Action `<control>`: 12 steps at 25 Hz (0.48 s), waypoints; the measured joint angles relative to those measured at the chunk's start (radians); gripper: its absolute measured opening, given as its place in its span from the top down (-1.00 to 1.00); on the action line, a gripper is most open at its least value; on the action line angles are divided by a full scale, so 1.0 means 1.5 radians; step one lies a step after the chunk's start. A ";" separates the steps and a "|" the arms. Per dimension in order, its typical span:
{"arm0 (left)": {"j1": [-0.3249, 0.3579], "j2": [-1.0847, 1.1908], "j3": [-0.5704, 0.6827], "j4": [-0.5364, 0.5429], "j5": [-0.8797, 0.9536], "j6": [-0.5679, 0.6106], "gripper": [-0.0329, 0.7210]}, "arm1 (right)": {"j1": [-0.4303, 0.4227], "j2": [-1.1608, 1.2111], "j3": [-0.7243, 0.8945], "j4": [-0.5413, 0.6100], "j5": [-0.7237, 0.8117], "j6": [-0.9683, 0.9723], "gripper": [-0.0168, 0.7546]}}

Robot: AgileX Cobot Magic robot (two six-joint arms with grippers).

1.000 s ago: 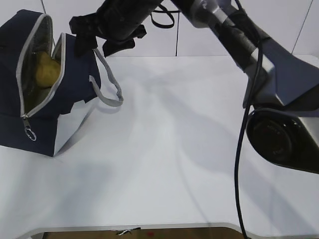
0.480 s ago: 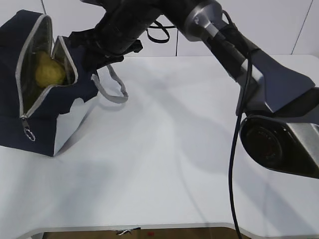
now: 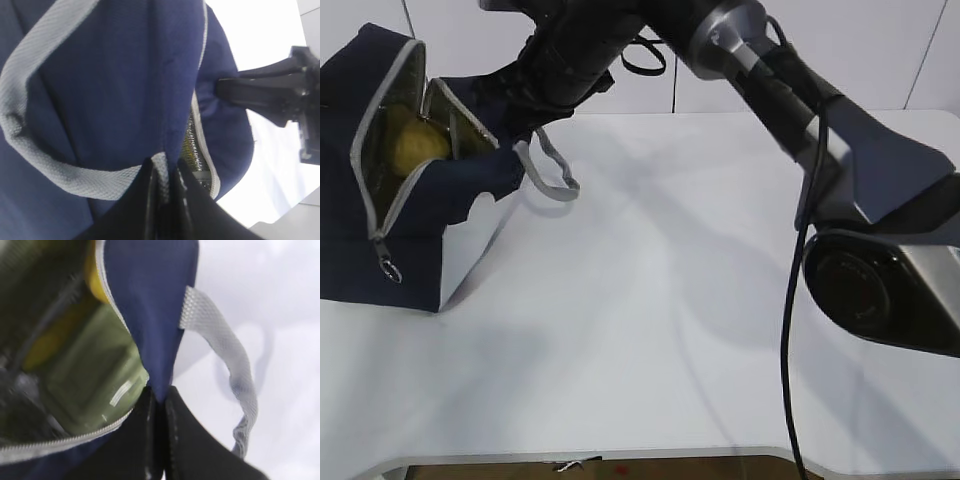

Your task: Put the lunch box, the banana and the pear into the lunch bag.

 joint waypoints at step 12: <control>-0.145 0.002 0.000 -0.061 -0.016 0.000 0.85 | -0.023 -0.209 0.232 -0.102 0.021 -0.022 0.91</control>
